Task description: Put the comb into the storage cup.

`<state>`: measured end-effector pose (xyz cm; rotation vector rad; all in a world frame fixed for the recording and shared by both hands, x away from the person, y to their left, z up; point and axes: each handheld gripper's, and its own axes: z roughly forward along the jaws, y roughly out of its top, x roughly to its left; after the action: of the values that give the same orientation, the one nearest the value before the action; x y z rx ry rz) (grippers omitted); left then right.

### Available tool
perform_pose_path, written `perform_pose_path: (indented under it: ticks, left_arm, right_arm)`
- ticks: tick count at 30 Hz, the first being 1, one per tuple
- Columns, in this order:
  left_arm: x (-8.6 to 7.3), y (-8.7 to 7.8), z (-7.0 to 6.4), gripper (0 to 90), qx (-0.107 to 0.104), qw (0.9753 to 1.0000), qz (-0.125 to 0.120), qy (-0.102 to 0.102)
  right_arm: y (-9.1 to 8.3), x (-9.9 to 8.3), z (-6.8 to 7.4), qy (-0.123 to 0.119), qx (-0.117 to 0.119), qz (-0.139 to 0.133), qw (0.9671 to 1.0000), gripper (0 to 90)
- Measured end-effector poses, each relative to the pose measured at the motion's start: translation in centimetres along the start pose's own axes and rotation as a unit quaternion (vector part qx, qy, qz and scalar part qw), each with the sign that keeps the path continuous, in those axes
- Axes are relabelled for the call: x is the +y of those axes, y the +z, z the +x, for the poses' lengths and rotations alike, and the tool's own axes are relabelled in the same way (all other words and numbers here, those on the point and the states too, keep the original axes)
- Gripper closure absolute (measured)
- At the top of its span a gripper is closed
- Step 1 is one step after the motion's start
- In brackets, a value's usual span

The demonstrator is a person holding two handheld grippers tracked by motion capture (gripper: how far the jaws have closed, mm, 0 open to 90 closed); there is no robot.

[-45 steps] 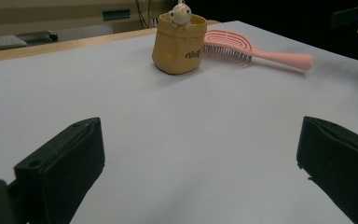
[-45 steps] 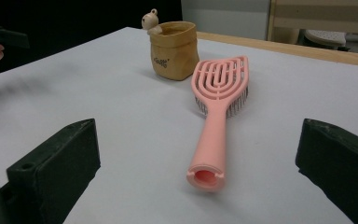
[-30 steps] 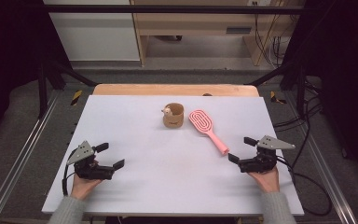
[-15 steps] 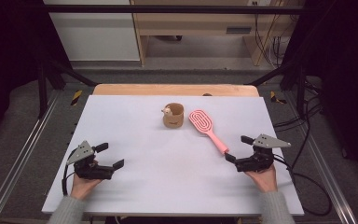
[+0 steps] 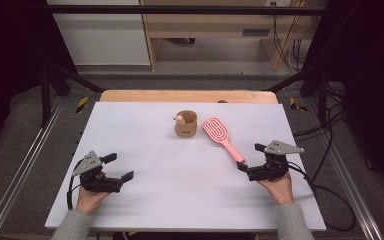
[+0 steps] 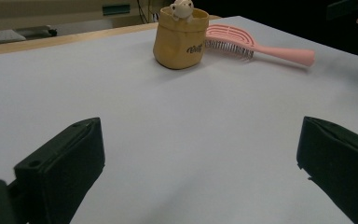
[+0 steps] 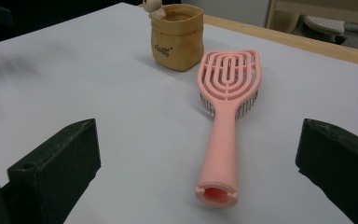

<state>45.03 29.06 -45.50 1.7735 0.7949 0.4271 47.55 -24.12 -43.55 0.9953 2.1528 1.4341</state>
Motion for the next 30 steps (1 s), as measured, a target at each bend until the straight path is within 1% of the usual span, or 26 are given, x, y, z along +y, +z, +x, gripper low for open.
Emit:
perform_pose_path:
  ticks: [4, 6, 8, 15, 26, 30]
  left_arm:
    - [0.0, 0.0, 0.0, 0.8, 0.000, 1.0000, 0.001, 0.000]
    - [0.0, 0.0, 0.0, 0.8, 0.000, 1.0000, 0.001, 0.000]
    - [0.0, 0.0, 0.0, 0.8, 0.000, 1.0000, 0.000, 0.000]
    - [0.0, 0.1, 0.0, 0.8, -0.001, 1.0000, 0.002, 0.001]
    - [-0.1, 0.2, 0.0, 0.8, -0.001, 1.0000, 0.005, 0.001]
    - [-0.1, 0.2, 0.0, 0.8, 0.000, 1.0000, 0.005, 0.002]
  right_arm:
    - [0.6, 0.4, 0.2, -0.007, -0.003, 0.011, 0.9999, 0.3]
    - [0.7, 0.5, 0.2, -0.006, -0.002, 0.012, 0.9999, 0.3]
    - [1.1, 0.7, 0.3, -0.009, -0.003, 0.018, 0.9998, 0.3]
    - [1.9, 1.3, 0.5, -0.012, -0.002, 0.026, 0.9996, 0.3]
    - [3.1, 1.9, 0.2, -0.012, -0.007, 0.038, 0.9992, 0.3]
    - [3.6, 2.2, 0.3, -0.017, -0.012, 0.047, 0.9987, 0.3]
